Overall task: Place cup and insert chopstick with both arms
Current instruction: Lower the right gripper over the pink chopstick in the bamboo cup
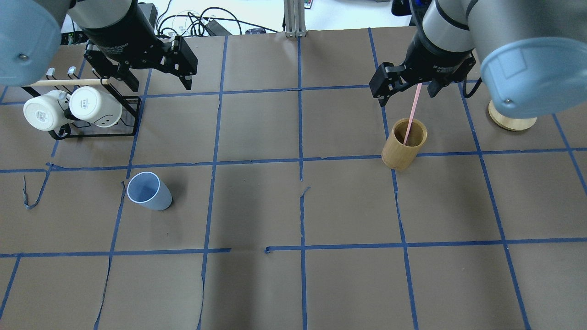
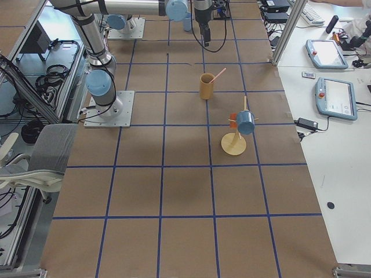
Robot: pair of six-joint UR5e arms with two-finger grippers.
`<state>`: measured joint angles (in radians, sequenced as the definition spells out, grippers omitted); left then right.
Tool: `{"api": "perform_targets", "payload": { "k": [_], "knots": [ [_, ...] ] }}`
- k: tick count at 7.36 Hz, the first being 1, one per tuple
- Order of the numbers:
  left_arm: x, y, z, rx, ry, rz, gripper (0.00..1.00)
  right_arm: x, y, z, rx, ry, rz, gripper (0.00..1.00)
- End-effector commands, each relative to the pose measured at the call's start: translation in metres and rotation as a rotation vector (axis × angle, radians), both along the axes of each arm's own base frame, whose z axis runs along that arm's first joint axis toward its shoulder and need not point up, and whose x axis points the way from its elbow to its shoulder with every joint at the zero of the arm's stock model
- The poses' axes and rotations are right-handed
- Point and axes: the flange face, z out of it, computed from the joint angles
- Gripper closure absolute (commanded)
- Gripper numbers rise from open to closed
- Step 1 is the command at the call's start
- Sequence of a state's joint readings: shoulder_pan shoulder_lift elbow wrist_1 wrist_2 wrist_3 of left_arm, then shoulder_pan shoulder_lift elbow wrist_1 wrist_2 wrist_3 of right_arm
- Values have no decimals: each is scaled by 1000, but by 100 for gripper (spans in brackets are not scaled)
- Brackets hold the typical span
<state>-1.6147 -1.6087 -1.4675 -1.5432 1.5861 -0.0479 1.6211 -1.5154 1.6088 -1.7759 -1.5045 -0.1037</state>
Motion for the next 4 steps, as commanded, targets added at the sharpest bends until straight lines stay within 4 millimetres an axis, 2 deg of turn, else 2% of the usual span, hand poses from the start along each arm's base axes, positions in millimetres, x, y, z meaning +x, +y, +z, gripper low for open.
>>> {"api": "perform_targets", "payload": {
  "k": [1,4],
  "knots": [
    [0,1,0,-1,0,1,0,-3,-11,-7,17,-36,3,0],
    [0,2,3,-7,0,1,0,-6,2,20,-13,-22,-3,0]
  ]
}}
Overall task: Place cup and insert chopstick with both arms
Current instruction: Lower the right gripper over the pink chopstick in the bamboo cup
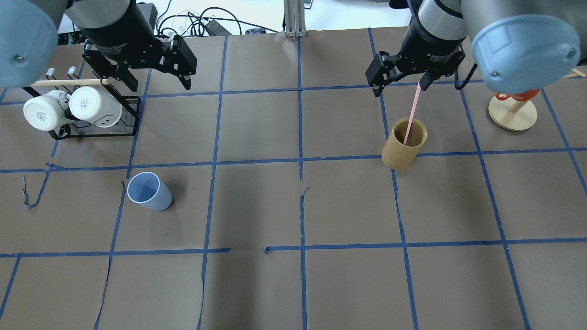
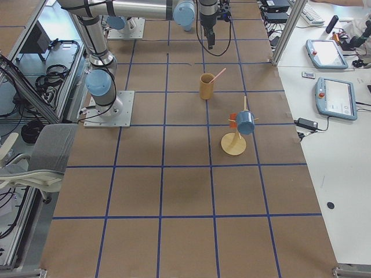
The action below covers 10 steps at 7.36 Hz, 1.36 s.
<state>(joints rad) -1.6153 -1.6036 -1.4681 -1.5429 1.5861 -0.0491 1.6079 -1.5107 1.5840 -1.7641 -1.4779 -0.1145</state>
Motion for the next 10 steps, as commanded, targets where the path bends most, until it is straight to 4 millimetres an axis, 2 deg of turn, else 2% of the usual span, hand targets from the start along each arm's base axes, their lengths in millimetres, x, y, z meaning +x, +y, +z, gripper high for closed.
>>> {"api": "perform_targets", "payload": {
  "k": [1,2,3,5,8,9,10],
  "knots": [
    [0,1,0,0,0,2,0,-2,22,17,44,7,-5,0],
    [0,1,0,-2,2,4,0,-6,42,29,91,12,-16,0],
    [0,1,0,-2,2,4,0,-15,47,26,123,68,-28,0],
    [0,1,0,0,2,4,0,-23,42,23,125,73,-48,0],
    [1,1,-1,3,3,4,0,-24,43,52,65,77,-51,0],
    [8,-2,-10,23,2,9,0,-25,37,68,33,102,-53,0],
    [19,-6,-46,81,-2,20,0,-27,27,62,43,104,-54,0]
  ]
}}
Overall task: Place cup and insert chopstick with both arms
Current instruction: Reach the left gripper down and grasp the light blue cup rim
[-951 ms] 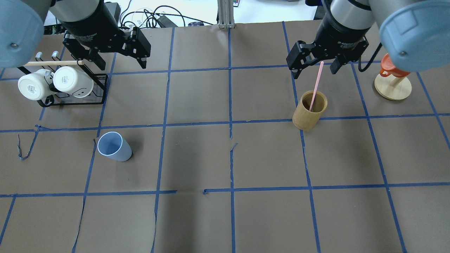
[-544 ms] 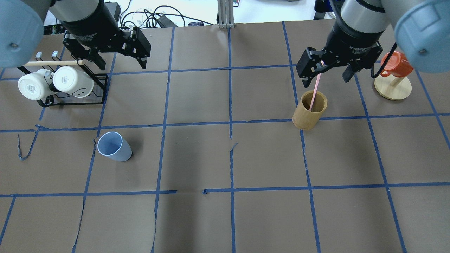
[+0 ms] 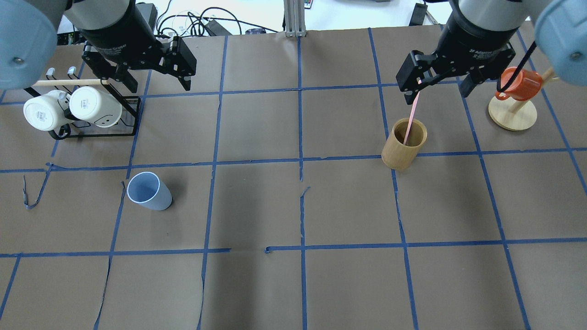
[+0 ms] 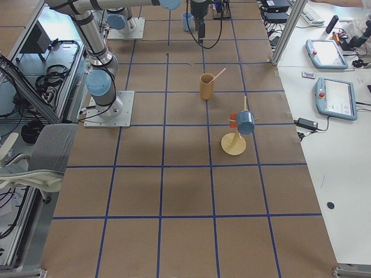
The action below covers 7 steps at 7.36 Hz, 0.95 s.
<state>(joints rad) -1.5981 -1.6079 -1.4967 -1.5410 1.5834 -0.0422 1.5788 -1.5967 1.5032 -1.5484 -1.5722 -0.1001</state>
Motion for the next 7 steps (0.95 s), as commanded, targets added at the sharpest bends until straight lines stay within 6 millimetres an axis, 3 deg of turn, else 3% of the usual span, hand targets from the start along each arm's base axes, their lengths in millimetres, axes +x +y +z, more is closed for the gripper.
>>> {"api": "perform_targets", "payload": {
  "k": [1,2,4,5,6,7],
  "knots": [
    [28,-2,-69,99,-4,-7,0,-1,-19,-17,40,10,3,0],
    [50,4,-115,115,-1,11,0,-3,-19,-24,98,13,2,0],
    [66,31,-203,166,-64,34,0,-7,-41,-50,146,-1,-14,0],
    [67,48,-233,220,-81,33,0,-10,-55,-51,90,1,-22,0],
    [68,52,-241,245,-83,33,0,-9,-57,-58,91,1,-24,0],
    [69,55,-250,270,-87,38,11,-9,-66,-74,117,1,-25,0]
  ]
}}
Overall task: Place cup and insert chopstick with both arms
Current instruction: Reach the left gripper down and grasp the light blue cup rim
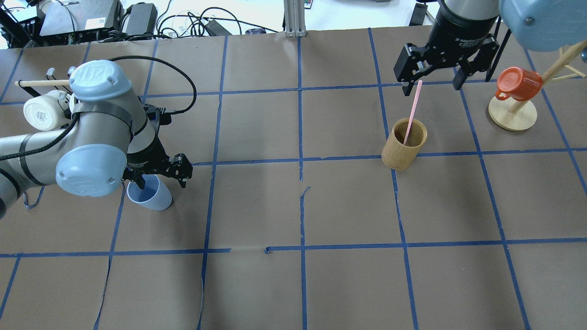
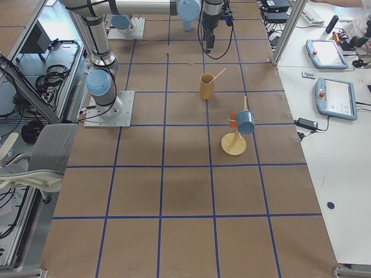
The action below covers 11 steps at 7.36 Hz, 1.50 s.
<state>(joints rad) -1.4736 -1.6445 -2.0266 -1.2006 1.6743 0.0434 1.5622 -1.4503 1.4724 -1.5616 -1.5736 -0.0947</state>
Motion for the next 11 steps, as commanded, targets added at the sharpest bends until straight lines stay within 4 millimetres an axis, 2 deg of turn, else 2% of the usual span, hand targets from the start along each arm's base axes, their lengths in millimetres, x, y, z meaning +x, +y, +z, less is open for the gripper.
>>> {"api": "perform_targets", "payload": {
  "k": [1,2,3,4,5,6,7,8,10,11],
  "knots": [
    [2,6,-23,53,-6,2,54,-1,-16,-26,35,-1,-5,0],
    [9,0,-24,49,-4,12,80,-2,-17,-23,27,0,-6,0],
    [16,-1,-23,45,-4,23,100,-5,-17,-22,26,0,-9,0],
    [19,-3,-22,39,-1,20,100,-15,-22,-22,21,-5,-25,0],
    [21,-9,-15,22,-3,25,100,-27,-38,-32,5,-7,-52,0],
    [21,-18,-4,-4,-6,28,100,-27,-51,-37,-42,-33,-120,0],
    [17,-29,8,-34,-5,44,100,-29,-74,-62,-57,-31,-172,0],
    [5,-38,23,-71,2,116,100,-30,-100,-92,-35,-29,-191,0],
    [-61,-41,32,-106,77,211,100,-31,-116,-125,14,-18,-188,0],
    [-104,-40,29,-105,92,294,100,-31,-120,-134,26,-22,-188,0]
  ]
}}
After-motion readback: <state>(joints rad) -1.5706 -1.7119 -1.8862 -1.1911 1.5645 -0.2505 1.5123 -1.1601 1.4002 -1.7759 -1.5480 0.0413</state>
